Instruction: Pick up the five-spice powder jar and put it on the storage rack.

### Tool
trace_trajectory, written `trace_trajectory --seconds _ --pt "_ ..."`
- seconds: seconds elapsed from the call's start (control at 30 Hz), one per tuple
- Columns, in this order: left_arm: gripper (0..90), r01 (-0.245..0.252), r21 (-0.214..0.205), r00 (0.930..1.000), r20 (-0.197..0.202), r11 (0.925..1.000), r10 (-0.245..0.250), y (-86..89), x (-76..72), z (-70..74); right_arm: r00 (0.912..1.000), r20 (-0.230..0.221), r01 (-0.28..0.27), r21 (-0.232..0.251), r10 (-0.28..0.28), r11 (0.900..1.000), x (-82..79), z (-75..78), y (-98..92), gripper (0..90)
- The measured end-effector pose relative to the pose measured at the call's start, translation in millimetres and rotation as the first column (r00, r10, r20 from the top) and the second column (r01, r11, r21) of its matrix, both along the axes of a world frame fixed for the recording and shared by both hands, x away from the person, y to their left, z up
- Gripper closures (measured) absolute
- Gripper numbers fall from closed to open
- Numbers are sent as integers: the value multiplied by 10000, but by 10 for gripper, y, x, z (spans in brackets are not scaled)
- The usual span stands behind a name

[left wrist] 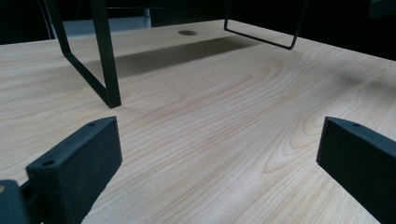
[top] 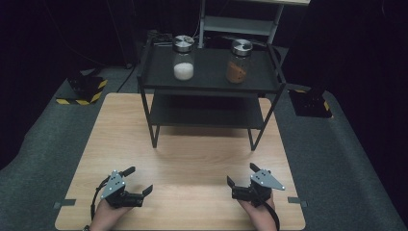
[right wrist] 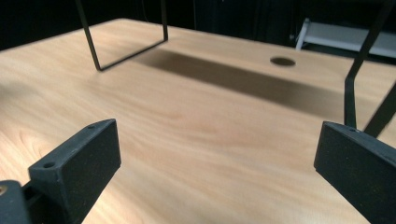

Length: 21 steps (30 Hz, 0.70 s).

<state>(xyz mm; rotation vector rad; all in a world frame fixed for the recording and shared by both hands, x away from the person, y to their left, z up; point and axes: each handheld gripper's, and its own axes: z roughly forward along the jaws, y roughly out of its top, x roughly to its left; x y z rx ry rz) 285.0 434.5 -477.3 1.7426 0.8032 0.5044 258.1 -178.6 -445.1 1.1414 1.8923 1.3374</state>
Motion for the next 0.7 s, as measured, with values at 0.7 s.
trace_trajectory --seconds 0.7 --pt "3 91 336 9999 69 9994 -93 -31 -10 25 9959 -534 647 -1352 -725 9887 -169 -203 53 6"
